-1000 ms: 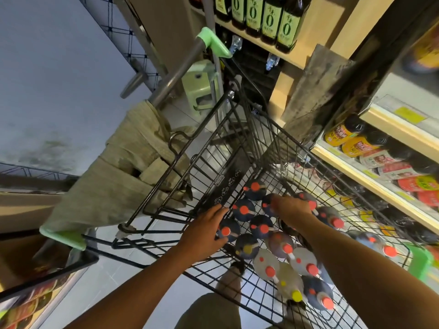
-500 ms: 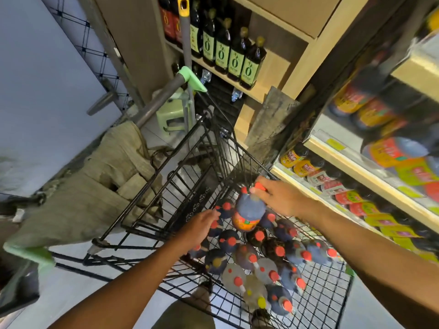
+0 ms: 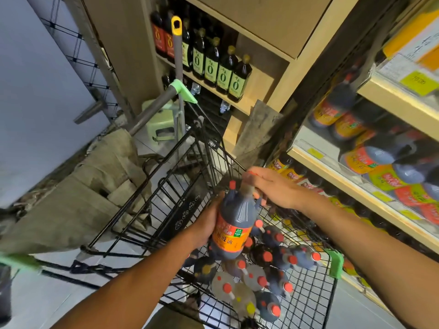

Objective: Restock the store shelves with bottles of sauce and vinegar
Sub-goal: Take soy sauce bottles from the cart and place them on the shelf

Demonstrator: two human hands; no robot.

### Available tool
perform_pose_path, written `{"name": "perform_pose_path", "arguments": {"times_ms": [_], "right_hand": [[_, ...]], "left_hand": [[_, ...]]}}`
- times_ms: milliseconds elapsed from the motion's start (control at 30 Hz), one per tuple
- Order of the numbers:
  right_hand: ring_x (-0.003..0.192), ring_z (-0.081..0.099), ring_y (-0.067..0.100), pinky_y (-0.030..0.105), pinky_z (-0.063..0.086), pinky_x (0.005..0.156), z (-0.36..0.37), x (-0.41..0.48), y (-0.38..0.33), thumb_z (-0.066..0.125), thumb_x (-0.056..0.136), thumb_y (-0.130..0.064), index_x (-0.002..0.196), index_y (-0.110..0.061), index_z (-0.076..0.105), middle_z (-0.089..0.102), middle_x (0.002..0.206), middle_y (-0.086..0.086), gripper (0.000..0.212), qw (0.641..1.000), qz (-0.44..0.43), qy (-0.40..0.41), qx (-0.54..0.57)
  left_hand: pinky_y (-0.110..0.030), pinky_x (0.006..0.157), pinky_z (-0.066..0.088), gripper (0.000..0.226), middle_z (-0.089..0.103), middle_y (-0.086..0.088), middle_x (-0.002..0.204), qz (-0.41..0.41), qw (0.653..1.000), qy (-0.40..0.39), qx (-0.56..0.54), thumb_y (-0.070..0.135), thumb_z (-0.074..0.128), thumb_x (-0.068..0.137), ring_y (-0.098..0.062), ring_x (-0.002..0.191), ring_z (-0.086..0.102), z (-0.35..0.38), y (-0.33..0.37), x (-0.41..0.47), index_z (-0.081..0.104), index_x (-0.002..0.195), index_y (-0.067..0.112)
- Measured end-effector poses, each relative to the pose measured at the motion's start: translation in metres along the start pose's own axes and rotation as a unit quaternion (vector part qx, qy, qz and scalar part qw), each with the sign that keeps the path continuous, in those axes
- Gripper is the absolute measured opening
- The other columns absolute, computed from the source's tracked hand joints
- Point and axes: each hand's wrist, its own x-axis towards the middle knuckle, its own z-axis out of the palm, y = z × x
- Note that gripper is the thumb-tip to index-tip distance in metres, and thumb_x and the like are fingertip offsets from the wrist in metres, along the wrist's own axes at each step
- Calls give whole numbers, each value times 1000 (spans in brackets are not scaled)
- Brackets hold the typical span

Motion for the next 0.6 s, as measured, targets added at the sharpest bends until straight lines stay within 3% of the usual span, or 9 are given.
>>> {"name": "perform_pose_path", "arguments": {"times_ms": [133, 267, 400, 433, 500, 600], "right_hand": [[63, 58, -1, 17, 44, 60, 12, 10, 5, 43, 107, -43, 82, -33, 57, 61, 73, -11, 31, 999, -13, 22, -47], [63, 56, 2, 25, 40, 63, 28, 27, 22, 27, 102, -67, 89, -26, 66, 66, 72, -9, 58, 999, 3, 33, -22], [53, 57, 8, 29, 44, 63, 58, 48, 74, 42, 109, -36, 89, -21, 67, 64, 64, -6, 36, 994, 107, 28, 11], [54, 59, 10, 28, 46, 62, 68, 52, 89, 45, 108, -32, 92, -17, 66, 65, 71, 0, 30, 990, 141, 10, 6], [72, 66, 19, 31, 51, 70, 88, 58, 117, 49, 106, -21, 110, -12, 66, 69, 91, 11, 19, 981, 190, -30, -17], [108, 67, 35, 40, 53, 95, 112, 71, 144, 53, 102, -12, 129, -5, 61, 69, 118, 19, 29, 970, 217, -69, -83]], "left_hand": [[-36, 86, 59, 68, 75, -8, 125, 9, 999, 35, -17, 64, 23, 106, -24, 115, 72, -10, -12, 2, 75, 123, 23], [-46, 92, 58, 70, 73, -15, 125, 14, 996, 73, -48, 70, 30, 102, -33, 114, 72, -38, -30, -4, 73, 126, 21], [-38, 77, 62, 68, 75, -16, 120, 21, 992, 107, -56, 75, 34, 96, -33, 108, 74, -70, -45, -12, 77, 117, 27], [-39, 78, 62, 66, 75, -14, 120, 20, 991, 115, -60, 75, 34, 97, -31, 108, 74, -77, -48, -13, 77, 117, 29], [-48, 88, 60, 63, 75, -13, 121, 14, 985, 150, -84, 74, 39, 95, -31, 110, 74, -90, -52, -15, 76, 120, 29], [-52, 97, 55, 58, 76, -16, 119, -9, 969, 212, -127, 64, 42, 99, -34, 105, 75, -101, -57, -16, 73, 122, 22]]}}
